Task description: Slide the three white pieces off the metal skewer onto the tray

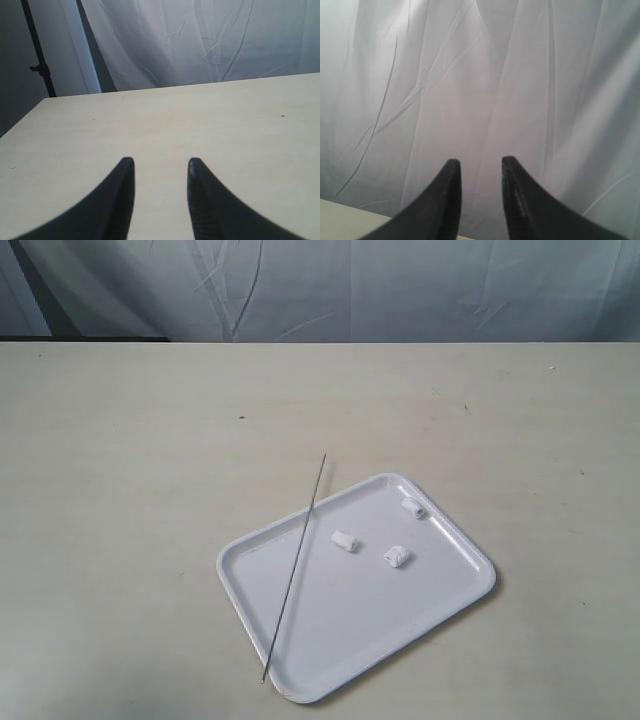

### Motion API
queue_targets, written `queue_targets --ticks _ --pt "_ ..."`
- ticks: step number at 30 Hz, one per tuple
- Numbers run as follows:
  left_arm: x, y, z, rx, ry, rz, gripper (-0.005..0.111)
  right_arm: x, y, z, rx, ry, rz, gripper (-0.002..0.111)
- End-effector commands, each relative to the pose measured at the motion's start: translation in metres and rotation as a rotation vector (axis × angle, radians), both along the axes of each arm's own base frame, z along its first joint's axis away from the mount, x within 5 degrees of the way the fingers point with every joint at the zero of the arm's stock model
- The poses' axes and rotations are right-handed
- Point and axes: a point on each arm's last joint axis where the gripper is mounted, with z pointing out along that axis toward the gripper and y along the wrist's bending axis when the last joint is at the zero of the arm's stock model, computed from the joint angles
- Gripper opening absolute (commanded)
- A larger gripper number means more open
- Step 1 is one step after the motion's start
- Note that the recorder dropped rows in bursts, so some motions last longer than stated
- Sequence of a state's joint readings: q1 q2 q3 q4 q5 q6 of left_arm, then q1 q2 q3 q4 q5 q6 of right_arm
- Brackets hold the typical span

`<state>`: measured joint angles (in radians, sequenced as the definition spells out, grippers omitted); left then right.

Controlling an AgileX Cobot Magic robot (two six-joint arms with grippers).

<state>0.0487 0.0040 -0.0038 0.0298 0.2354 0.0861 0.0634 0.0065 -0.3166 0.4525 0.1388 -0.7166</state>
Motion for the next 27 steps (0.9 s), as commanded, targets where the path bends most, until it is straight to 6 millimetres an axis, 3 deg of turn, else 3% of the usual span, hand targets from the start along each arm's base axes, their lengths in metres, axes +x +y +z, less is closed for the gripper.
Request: queue_targets --ticks 1,8,18,27 --pt "0.0 0.0 -0.001 0.0 -0.005 0.001 0.035 -0.001 -0.001 0.002 0.01 -0.03 -0.015 0.028" --pt "0.0 0.0 -0.001 0.002 -0.005 0.001 0.035 0.0 -0.003 -0.001 0.007 -0.015 -0.104 0.028" --pt "0.0 0.0 -0.001 0.002 -0.005 0.001 0.035 0.023 -0.008 -0.065 0.192 0.148 -0.129 0.028" --pt "0.0 0.0 -0.001 0.002 -0.005 0.001 0.035 0.028 -0.015 -0.088 0.192 0.142 -0.197 0.028"
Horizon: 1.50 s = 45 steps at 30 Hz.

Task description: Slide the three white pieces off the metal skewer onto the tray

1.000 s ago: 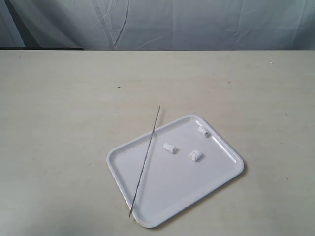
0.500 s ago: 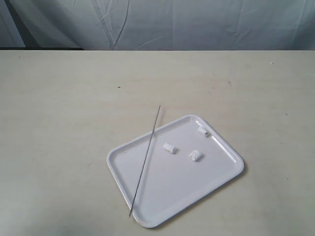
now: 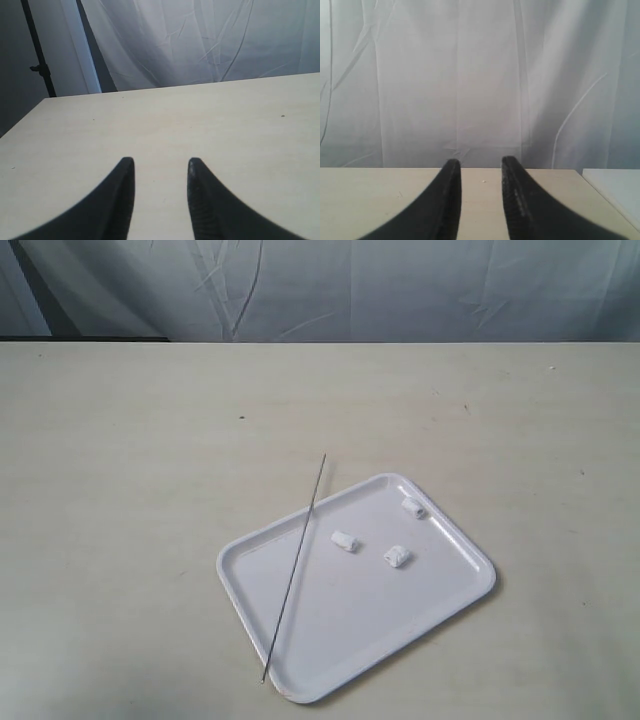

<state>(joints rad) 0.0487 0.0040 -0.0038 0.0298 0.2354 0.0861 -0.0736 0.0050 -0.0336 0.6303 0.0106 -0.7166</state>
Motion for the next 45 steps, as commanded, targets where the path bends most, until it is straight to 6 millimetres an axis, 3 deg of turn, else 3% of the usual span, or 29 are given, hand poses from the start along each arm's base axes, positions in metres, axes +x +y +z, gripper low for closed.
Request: queue_targets --ticks 1,4,7,16,45 --pt "0.0 0.0 -0.001 0.002 -0.005 0.001 0.035 0.001 -0.004 -0.007 -0.012 -0.02 -0.042 0.028" --pt "0.0 0.0 -0.001 0.002 -0.005 0.001 0.035 0.001 0.0 -0.011 -0.114 0.039 -0.017 0.028" --pt "0.0 0.0 -0.001 0.004 -0.005 0.001 0.035 0.002 0.0 -0.013 -0.1 0.06 -0.013 0.028" --pt "0.0 0.0 -0.001 0.004 -0.005 0.001 0.035 -0.001 -0.004 -0.038 0.061 0.32 -0.051 0.028" --pt "0.0 0.0 -0.001 0.004 -0.005 0.001 0.035 -0.001 0.001 -0.04 0.014 0.346 0.029 0.028"
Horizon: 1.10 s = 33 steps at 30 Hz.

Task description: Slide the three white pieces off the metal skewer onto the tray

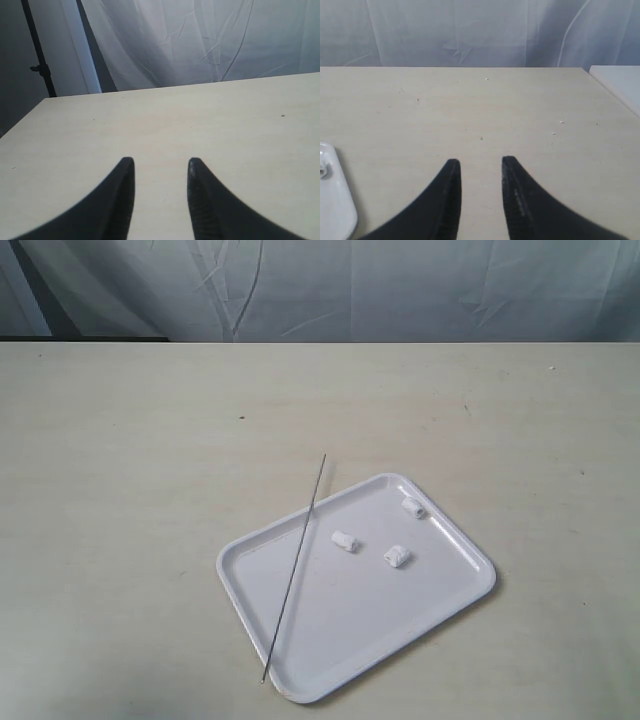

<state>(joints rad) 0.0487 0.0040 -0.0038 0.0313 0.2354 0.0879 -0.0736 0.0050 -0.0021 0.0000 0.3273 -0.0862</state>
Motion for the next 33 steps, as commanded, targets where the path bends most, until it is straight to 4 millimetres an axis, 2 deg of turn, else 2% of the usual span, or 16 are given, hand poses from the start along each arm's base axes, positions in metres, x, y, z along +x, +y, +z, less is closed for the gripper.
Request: queue_targets --ticks 1,33 --pt "-0.0001 0.0001 -0.0006 0.001 -0.005 0.001 0.035 -0.0001 0.003 -0.0003 -0.005 -0.004 0.056 0.028" --pt "-0.0001 0.0001 -0.0006 0.001 -0.005 0.001 0.035 -0.0001 0.0036 -0.0003 -0.02 -0.003 0.074 0.028"
